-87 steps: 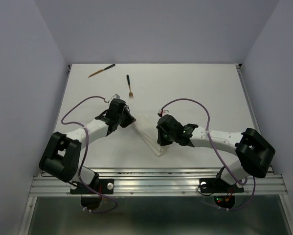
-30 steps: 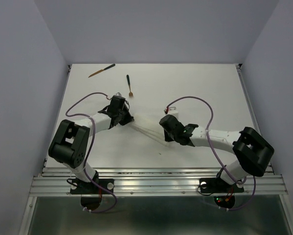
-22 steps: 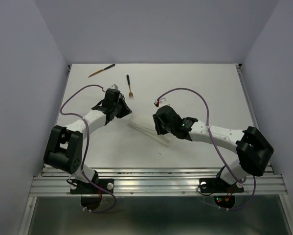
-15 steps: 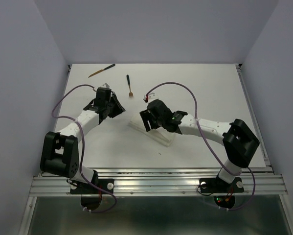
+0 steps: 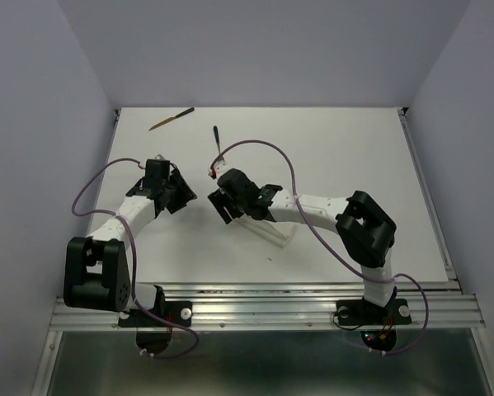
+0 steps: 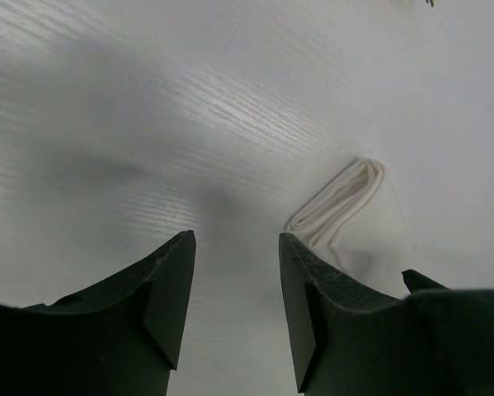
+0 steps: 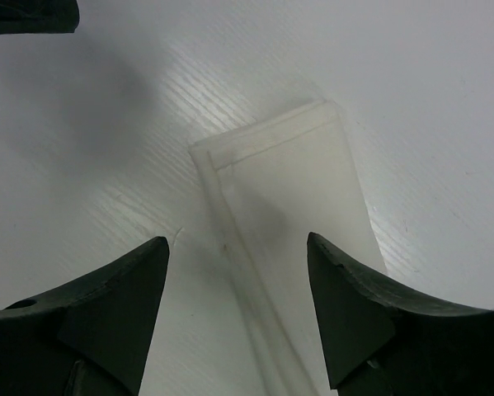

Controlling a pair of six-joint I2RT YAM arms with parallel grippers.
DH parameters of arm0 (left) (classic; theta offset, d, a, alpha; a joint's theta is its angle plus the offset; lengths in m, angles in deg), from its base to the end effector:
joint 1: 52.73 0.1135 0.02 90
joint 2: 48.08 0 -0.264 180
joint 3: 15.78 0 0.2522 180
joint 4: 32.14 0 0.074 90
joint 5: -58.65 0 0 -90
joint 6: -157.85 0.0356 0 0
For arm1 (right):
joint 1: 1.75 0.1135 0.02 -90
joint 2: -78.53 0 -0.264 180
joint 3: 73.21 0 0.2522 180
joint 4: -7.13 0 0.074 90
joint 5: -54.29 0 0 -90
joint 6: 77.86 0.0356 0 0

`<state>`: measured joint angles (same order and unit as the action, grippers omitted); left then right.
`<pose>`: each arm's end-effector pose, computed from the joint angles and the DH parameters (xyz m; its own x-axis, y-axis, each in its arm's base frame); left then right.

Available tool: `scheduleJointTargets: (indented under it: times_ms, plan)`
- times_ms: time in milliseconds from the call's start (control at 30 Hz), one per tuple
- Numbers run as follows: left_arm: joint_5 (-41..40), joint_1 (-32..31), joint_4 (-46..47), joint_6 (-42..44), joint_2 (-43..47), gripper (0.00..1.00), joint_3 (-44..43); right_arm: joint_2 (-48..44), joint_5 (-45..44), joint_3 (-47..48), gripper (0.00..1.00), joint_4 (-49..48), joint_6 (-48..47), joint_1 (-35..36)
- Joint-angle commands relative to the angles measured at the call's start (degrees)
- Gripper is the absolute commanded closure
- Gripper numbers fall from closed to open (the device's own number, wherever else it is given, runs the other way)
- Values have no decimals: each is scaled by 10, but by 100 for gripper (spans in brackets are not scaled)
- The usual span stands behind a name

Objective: Fold the napkin into a case and place the utensils inside
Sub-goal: Grasp the top corner of the smaller rectangle folded napkin from the folded napkin.

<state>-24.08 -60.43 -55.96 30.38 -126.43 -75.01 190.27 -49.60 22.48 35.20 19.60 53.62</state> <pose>0.2818 -0.0427 0.2150 -0.6725 -0.5180 -0.5286 -0.2323 0.8259 -0.5138 0.2560 0.3556 0.2134 -0.4833 -0.4779 -0.7335 -0.6435 0.7620 -0.0725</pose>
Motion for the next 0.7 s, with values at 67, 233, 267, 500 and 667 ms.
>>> scheduleJointTargets:
  times_ms: [67,233,267,500,667]
  plan:
    - [9,10,6,6,28,43,19,26,-28,45,27,-25,-31,19]
    - [18,13,13,3,32,40,27,52,-56,65,41,-24,-25,25]
    - [19,14,14,3,33,40,28,60,-61,71,43,-25,-22,25]
    - [20,16,15,6,33,40,29,89,-69,91,53,-28,-20,25]
    - [22,16,17,6,30,40,30,96,-74,93,56,-29,-18,25]
